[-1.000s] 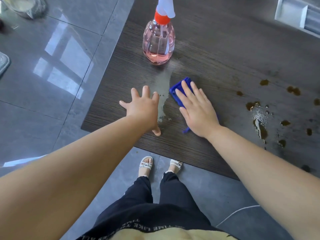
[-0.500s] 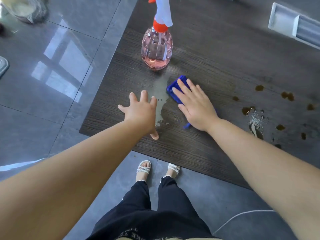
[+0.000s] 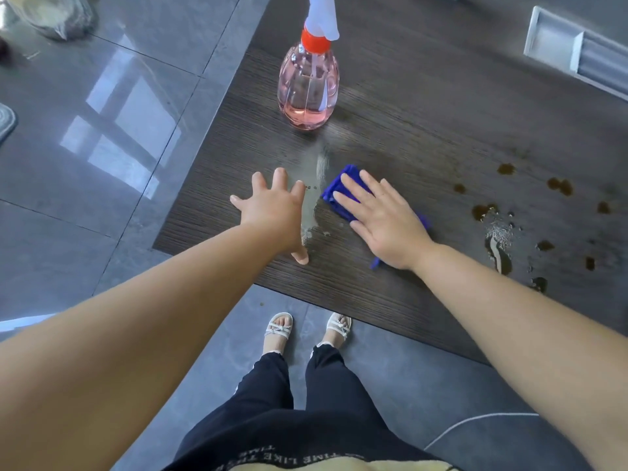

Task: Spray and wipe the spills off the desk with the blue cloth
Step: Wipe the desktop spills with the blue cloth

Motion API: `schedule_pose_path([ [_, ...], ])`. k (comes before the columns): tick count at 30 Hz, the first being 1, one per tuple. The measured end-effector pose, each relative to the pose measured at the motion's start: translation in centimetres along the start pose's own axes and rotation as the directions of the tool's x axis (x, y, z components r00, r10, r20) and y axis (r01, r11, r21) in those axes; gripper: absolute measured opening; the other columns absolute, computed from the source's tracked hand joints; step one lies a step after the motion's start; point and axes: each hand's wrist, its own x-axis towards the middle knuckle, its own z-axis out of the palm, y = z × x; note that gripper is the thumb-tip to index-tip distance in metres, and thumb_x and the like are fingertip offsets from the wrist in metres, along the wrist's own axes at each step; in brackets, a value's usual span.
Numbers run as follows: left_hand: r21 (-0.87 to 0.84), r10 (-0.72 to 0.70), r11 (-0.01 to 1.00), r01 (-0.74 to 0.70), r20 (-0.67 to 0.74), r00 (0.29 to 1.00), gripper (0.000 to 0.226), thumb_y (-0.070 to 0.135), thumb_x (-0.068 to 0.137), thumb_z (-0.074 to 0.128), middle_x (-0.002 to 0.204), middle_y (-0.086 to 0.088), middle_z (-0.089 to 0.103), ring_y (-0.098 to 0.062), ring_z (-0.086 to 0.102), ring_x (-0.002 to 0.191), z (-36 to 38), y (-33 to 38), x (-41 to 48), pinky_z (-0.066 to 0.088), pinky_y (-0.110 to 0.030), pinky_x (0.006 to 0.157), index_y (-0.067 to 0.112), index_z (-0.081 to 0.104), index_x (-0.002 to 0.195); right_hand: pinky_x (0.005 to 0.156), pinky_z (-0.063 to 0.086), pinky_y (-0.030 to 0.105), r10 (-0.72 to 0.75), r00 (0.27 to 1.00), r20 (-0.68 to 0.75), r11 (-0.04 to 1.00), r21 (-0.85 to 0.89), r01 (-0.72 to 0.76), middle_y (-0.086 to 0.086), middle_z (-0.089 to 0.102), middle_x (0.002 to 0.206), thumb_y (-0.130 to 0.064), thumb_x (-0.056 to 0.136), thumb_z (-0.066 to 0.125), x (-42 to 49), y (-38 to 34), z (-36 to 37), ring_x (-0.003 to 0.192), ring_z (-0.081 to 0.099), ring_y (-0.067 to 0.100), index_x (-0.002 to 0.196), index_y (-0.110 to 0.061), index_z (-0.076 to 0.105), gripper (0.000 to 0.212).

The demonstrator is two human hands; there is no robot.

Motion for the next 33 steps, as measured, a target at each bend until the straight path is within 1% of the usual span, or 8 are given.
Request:
schedule_pose_path([
  [3,-0.005,0.000,1.000,0.000,-0.017,1.000,0.125,0.054,0.050,0.086,0.151,-0.007,0.011,-0.039,0.010,0.138,0.1,-0.1,-0.1,0.029,-0.069,0.100,0.024,0.014,0.148,0.116,0.015,0.050,0.211,0.977,-0.028,0.977,0.001,-0.211,0.002,0.015,0.158,-0.029,0.100,0.032,0.6,2.1,-0.3,0.145,0.012,0.029,0.148,-0.022,0.026,0.050],
  [7,-0.052,-0.001,0.999,-0.001,-0.030,1.000,0.125,0.053,0.053,0.085,0.153,-0.005,0.007,-0.038,0.004,0.141,0.5,-0.3,-0.2,0.023,-0.069,0.104,0.026,0.011,0.150,0.117,0.007,0.045,0.576,0.813,-0.085,0.817,0.103,-0.568,0.002,0.002,0.160,-0.034,0.102,0.027,4.8,-1.3,-0.8,0.146,0.002,0.029,0.151,-0.022,0.012,0.053],
  [13,-0.207,-0.013,0.978,-0.008,-0.098,0.995,0.088,0.028,0.075,0.073,0.156,-0.007,0.007,-0.035,0.000,0.143,1.4,-1.0,-0.9,0.010,-0.062,0.113,0.023,0.023,0.147,0.113,0.022,0.047,0.191,0.978,-0.085,0.981,-0.015,-0.192,0.006,0.026,0.155,-0.032,0.096,0.031,-3.7,-6.7,2.5,0.142,0.024,0.033,0.146,-0.019,0.031,0.052],
  [17,-0.261,0.021,0.962,-0.077,-0.213,0.977,0.058,0.016,0.081,0.058,0.147,-0.005,0.025,-0.029,0.017,0.136,2.3,-0.3,-2.0,0.028,-0.042,0.107,0.019,0.041,0.136,0.112,0.027,0.049,0.347,0.930,-0.122,0.937,0.003,-0.350,0.005,0.028,0.154,-0.033,0.097,0.027,-5.6,-5.2,3.0,0.141,0.027,0.032,0.145,-0.020,0.034,0.051],
  [21,-0.296,0.036,0.949,-0.112,-0.251,0.967,0.055,0.012,0.084,0.050,0.144,-0.002,0.029,-0.026,0.020,0.134,3.1,2.0,-2.9,0.036,-0.036,0.097,0.021,0.040,0.137,0.117,0.006,0.044,0.659,0.741,-0.130,0.752,0.164,-0.639,0.002,0.006,0.160,-0.034,0.101,0.026,-1.7,-8.4,2.8,0.146,0.005,0.029,0.151,-0.022,0.014,0.053],
  [25,-0.290,0.072,0.943,-0.162,-0.298,0.952,0.050,0.015,0.087,0.046,0.143,-0.004,0.033,-0.027,0.022,0.133,3.9,3.6,-3.4,0.035,-0.035,0.099,0.021,0.042,0.137,0.114,0.022,0.046,0.406,0.903,-0.139,0.914,0.049,-0.404,0.005,0.026,0.155,-0.034,0.096,0.022,-5.7,-10.1,4.2,0.142,0.024,0.031,0.146,-0.019,0.033,0.053],
  [28,-0.236,0.178,0.940,-0.247,-0.279,0.944,0.055,0.016,0.086,0.049,0.145,-0.003,0.031,-0.027,0.021,0.135,4.6,5.2,-3.8,0.032,-0.036,0.103,0.021,0.038,0.141,0.111,0.027,0.047,0.348,0.928,-0.132,0.934,-0.032,-0.355,0.006,0.031,0.153,-0.033,0.096,0.026,-11.0,-7.8,5.4,0.139,0.030,0.032,0.144,-0.018,0.036,0.051],
  [33,-0.156,0.238,0.945,-0.287,-0.269,0.933,0.058,0.018,0.085,0.052,0.149,-0.004,0.025,-0.027,0.014,0.139,5.5,7.3,-3.8,0.018,-0.039,0.112,0.022,0.036,0.141,0.115,0.013,0.050,0.798,0.581,-0.159,0.602,0.238,-0.762,0.006,0.016,0.158,-0.032,0.100,0.034,-8.5,-7.1,4.8,0.145,0.013,0.034,0.149,-0.020,0.024,0.052],
])
